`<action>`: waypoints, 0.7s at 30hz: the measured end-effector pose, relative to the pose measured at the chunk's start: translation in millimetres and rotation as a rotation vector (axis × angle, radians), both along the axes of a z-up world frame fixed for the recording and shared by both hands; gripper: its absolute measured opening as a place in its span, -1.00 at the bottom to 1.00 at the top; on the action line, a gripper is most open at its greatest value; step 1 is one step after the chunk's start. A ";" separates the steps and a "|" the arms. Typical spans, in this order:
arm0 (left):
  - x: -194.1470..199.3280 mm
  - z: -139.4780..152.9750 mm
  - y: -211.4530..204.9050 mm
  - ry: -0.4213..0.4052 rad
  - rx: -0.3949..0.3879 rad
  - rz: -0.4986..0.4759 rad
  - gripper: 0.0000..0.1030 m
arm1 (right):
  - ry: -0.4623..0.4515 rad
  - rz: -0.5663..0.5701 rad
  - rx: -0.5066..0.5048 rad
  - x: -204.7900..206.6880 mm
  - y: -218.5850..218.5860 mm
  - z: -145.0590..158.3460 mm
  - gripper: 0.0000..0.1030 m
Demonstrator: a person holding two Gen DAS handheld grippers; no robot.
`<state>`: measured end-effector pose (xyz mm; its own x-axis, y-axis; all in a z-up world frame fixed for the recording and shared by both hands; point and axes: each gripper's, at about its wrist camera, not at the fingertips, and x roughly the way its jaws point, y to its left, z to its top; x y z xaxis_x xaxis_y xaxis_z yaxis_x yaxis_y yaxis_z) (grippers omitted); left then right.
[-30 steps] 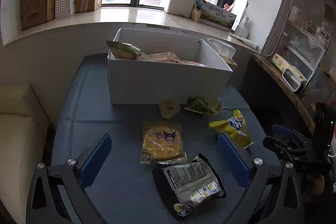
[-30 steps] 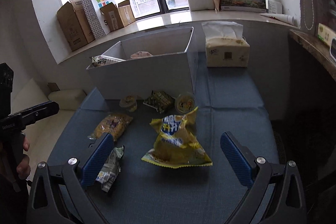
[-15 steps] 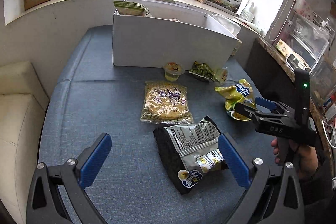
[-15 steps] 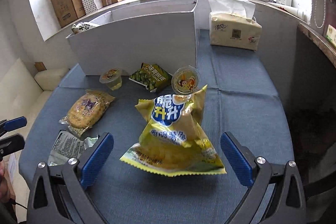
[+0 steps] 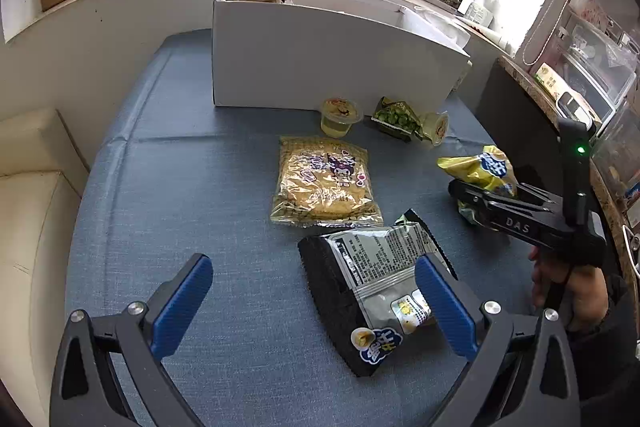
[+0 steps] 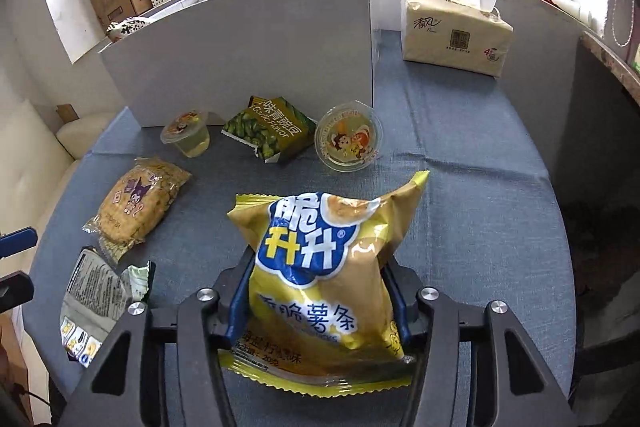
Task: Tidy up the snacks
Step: 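Grasp yellow chip bag with right gripper while left gripper grasps cookie pack, then drop yellow chip bag and cookie pack into the white box with both grippers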
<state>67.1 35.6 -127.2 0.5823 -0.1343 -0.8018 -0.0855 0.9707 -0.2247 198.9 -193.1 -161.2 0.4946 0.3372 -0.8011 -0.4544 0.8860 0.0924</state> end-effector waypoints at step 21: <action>106.5 -42.8 -31.3 0.143 0.182 0.002 0.50 | -0.066 -0.067 0.240 -58.9 -68.4 51.0 0.04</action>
